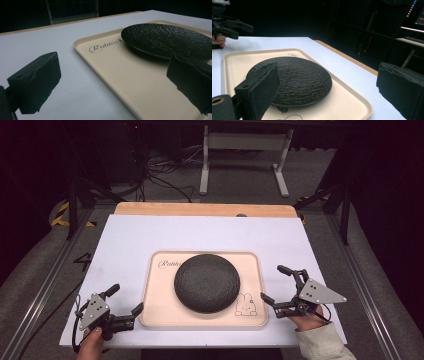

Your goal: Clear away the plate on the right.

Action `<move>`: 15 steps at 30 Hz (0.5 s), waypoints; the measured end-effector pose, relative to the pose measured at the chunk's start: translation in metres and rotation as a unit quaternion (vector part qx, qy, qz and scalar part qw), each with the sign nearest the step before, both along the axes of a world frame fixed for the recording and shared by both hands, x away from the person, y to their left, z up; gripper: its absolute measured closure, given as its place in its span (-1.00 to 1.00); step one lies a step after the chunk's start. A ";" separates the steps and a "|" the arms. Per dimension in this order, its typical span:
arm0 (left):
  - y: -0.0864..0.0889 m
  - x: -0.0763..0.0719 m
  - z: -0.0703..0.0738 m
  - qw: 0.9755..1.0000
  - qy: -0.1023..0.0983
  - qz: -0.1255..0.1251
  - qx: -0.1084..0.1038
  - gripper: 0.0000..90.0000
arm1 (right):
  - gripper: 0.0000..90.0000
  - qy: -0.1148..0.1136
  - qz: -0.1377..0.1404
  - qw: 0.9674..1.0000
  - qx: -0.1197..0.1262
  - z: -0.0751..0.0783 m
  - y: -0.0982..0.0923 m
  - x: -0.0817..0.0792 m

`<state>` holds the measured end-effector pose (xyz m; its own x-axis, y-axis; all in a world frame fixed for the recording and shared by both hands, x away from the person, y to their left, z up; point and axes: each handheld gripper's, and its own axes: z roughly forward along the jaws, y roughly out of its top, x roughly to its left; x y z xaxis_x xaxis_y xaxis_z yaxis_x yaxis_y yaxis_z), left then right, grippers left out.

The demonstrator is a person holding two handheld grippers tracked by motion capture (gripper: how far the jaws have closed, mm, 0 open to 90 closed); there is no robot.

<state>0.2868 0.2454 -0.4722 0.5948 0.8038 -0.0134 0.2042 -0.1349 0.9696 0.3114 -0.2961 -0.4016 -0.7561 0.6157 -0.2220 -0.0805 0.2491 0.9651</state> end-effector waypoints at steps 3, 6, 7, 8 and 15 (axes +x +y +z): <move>0.000 0.000 0.000 1.000 0.000 0.000 0.000 -0.99 | -0.89 0.003 -0.012 1.000 0.009 -0.002 -0.010 0.001; 0.000 0.000 0.000 1.000 0.000 0.000 0.000 -0.99 | -0.89 0.007 -0.023 1.000 0.013 -0.005 -0.018 0.003; 0.000 0.000 0.000 1.000 0.000 0.000 0.000 -0.99 | -0.89 0.011 -0.025 1.000 0.015 -0.007 -0.021 0.004; 0.000 0.000 0.000 1.000 0.000 0.000 -0.001 -0.99 | -0.89 0.014 -0.030 0.999 0.018 -0.008 -0.024 0.005; 0.000 0.000 0.000 1.000 0.000 0.000 0.000 -0.99 | -0.90 0.035 -0.065 0.997 0.039 -0.019 -0.045 0.010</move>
<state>0.2871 0.2454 -0.4722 0.5946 0.8039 -0.0135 0.2045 -0.1349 0.9695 0.3213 -0.3413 -0.4209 -0.6814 0.7221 -0.1192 0.0159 0.1774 0.9840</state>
